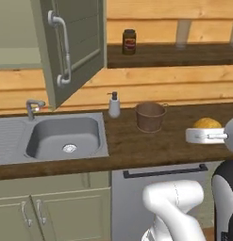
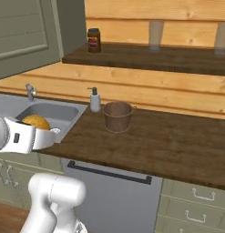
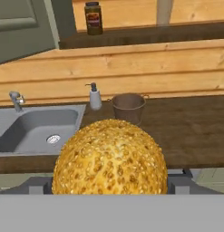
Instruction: Open the cabinet, pick up the bread from the cabinet and place it in the basket. Then move the basket to the dining counter.
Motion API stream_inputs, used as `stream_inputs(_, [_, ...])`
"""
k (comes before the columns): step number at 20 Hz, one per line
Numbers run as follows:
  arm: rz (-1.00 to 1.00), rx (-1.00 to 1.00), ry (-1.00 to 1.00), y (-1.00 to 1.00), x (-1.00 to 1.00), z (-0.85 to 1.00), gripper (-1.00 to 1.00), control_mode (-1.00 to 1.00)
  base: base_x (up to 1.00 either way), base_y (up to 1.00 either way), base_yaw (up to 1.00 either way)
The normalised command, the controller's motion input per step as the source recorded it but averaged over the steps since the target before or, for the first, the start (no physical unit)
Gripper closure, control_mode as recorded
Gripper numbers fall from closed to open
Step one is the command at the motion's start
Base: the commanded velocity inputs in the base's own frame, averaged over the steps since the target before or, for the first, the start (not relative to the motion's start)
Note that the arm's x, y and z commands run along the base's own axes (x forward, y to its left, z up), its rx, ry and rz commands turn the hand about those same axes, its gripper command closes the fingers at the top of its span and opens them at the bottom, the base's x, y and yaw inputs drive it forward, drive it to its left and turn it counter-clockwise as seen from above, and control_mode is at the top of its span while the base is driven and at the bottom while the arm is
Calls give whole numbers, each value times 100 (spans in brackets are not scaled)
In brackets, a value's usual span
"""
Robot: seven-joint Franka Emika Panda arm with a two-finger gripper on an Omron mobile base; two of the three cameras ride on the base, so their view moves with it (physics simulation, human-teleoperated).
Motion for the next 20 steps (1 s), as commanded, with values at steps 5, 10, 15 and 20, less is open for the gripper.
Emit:
stream_inputs(5, [0,0,0,0,0,0,100,100,100,-47,15])
stream_inputs(10, [0,0,0,0,0,0,100,100,97,-6,7])
stream_inputs(15, [0,0,0,0,0,0,100,100,100,-20,2])
stream_inputs(20, [0,0,0,0,0,0,100,100,100,-11,-6])
